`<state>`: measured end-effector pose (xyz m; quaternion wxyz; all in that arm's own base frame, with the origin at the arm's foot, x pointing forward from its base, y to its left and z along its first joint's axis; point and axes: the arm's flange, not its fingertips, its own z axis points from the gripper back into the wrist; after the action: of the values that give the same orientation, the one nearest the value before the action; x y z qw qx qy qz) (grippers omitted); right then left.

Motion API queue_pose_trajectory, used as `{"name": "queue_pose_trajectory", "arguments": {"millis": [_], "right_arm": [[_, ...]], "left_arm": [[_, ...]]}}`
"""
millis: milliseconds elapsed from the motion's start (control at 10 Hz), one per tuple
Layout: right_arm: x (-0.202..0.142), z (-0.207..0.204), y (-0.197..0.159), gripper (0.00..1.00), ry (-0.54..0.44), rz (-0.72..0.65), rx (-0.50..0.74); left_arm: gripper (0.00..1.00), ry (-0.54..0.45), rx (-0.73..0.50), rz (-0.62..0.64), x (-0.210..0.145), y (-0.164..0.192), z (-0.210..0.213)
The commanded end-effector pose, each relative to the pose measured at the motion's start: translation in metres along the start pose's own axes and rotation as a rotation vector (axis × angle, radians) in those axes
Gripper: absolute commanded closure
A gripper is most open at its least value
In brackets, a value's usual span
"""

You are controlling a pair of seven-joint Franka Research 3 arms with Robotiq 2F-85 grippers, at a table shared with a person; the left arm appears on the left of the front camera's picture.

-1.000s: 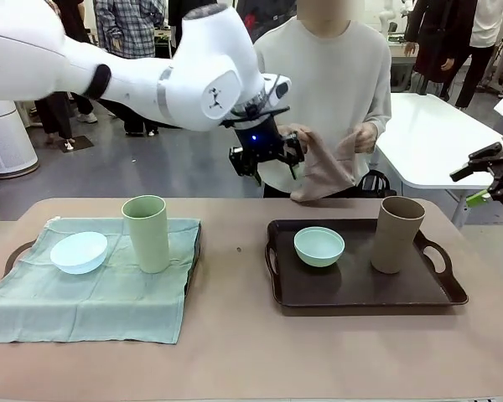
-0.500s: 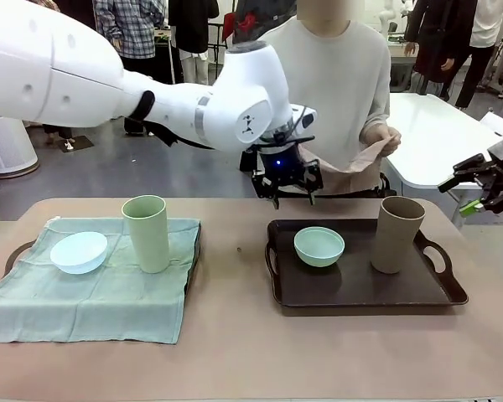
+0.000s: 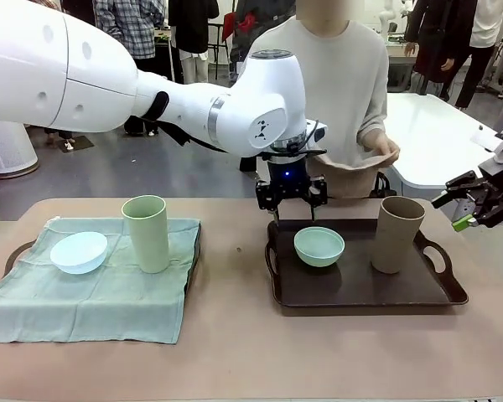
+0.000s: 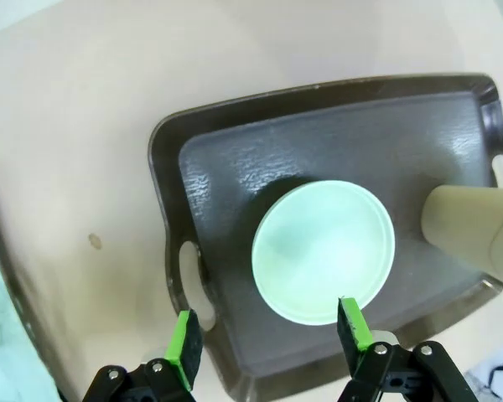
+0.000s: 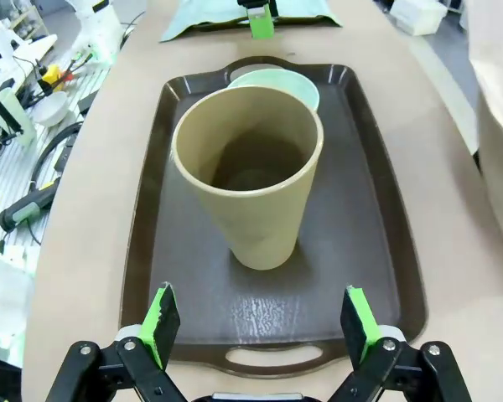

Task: Set up a tray with a mat and arrange the tableware.
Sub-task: Pick up the Picnic Bowl and Reusable plastic cup from the Handle tray in front of the human's position and hold them in the air.

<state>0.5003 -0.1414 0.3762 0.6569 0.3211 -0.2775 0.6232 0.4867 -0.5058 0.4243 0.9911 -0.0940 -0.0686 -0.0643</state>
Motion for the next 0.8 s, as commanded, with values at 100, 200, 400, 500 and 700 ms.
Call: {"name": "queue_pose_trajectory", "arguments": {"millis": [100, 200, 400, 500, 700], "right_arm": [[-0.003, -0.020, 0.006, 0.00, -0.068, -0.062, -0.042], [-0.005, -0.028, 0.006, 0.00, -0.087, -0.080, -0.040], [-0.006, -0.045, 0.005, 0.00, -0.091, -0.110, -0.090], [-0.005, -0.052, 0.003, 0.00, -0.084, -0.141, -0.164], [-0.003, -0.067, 0.004, 0.00, -0.075, -0.141, -0.131]], "left_arm": [[0.15, -0.003, 0.041, -0.005, -0.011, 0.006, 0.001], [0.15, 0.000, 0.037, -0.010, -0.013, 0.008, 0.000], [0.15, 0.013, 0.034, -0.018, -0.017, 0.009, -0.003], [0.15, 0.022, 0.020, -0.026, -0.018, 0.010, -0.006], [0.15, 0.029, 0.015, -0.022, -0.019, 0.011, -0.010]]}}
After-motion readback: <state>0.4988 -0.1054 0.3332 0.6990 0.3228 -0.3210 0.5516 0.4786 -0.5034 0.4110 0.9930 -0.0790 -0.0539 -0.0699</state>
